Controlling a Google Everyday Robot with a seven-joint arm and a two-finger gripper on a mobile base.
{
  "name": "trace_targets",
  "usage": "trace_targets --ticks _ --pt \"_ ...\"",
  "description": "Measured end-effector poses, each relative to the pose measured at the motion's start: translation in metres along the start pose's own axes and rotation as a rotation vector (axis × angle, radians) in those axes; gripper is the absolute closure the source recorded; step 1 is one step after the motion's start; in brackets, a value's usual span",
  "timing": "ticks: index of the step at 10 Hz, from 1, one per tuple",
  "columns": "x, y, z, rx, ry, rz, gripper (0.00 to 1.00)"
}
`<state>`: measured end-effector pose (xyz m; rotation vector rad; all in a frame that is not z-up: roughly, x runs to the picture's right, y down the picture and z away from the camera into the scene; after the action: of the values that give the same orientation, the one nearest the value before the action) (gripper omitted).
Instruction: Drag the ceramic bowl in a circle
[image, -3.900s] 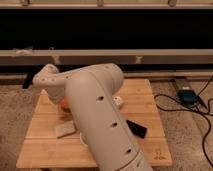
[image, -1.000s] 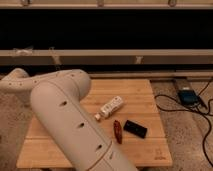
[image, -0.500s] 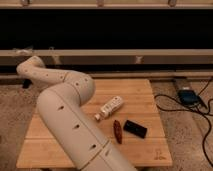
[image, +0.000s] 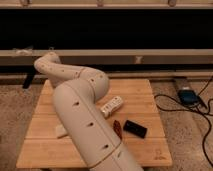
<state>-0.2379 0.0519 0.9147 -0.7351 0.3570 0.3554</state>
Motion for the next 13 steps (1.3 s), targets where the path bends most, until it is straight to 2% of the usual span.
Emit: trace_targets --ticks 2,6,8,9,11,13 --pt "0.024 0.011 0.006 -0.007 0.032 0.016 1.00" --pt "0.112 0.046 0.033 -0.038 0.134 0.036 1.00" --pt "0.134 0.076 0.041 -0.054 0.169 0.002 1.00" --pt "0.140 0.091 0.042 -0.058 0.178 -0.030 1.00" --pt "0.135 0.114 0.042 -0.056 0.182 -0.088 1.00" --pt "0.107 0.140 0.033 -0.050 0.168 -0.187 1.00"
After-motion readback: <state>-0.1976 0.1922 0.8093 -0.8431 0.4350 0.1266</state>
